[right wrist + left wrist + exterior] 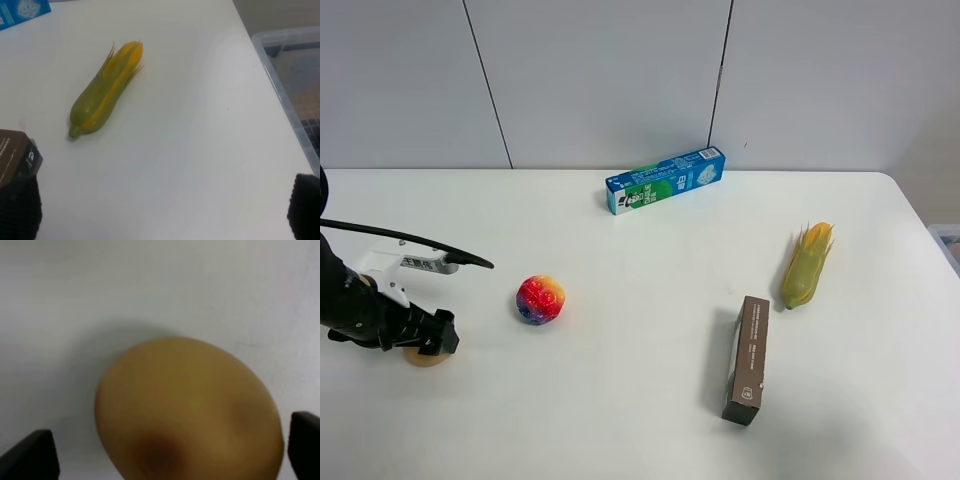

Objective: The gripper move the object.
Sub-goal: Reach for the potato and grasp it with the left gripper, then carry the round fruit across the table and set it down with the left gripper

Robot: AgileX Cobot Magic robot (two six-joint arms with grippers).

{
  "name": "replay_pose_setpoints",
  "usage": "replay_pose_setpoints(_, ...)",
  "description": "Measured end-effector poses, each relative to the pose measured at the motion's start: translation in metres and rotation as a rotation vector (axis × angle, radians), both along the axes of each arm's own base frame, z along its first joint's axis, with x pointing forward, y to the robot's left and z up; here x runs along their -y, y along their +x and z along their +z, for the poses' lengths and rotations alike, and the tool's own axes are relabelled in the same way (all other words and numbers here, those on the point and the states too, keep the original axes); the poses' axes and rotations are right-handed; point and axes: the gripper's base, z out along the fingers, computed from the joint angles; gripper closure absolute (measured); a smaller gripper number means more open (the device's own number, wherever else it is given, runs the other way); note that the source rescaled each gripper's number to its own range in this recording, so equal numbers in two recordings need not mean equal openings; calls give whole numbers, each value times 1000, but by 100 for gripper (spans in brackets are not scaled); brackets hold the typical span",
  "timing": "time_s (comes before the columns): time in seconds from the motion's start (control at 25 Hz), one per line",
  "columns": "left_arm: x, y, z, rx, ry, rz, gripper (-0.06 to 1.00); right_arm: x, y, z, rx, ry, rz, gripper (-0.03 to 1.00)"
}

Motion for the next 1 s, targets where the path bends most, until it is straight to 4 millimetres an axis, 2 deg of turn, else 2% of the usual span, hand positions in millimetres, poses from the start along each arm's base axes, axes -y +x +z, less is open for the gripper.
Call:
replay_pose_setpoints(0.2, 0, 2, -10, -17, 5, 2, -6, 0, 0, 0, 0, 0, 0, -3)
replay_pose_setpoints(0.4, 0, 5, -11, 4, 8, 3, -5, 0, 0, 0, 0, 0, 0, -3)
replay_pose_setpoints(0.52, -1, 6, -11, 20, 9, 5, 1, 0, 0, 0, 0, 0, 0, -3)
replay_pose_setpoints(0.6, -1, 6, -11, 21, 8, 5, 11, 0, 0, 0, 0, 0, 0, -3)
replay_pose_setpoints(0.8, 0, 6, -11, 18, 7, 8, 57, 0, 0, 0, 0, 0, 0, -3)
replay_pose_setpoints(0.88, 0, 6, -11, 15, 6, 8, 72, 0, 0, 0, 0, 0, 0, -3)
replay_pose_setpoints(1.0, 0, 6, -11, 15, 6, 8, 87, 0, 0, 0, 0, 0, 0, -3)
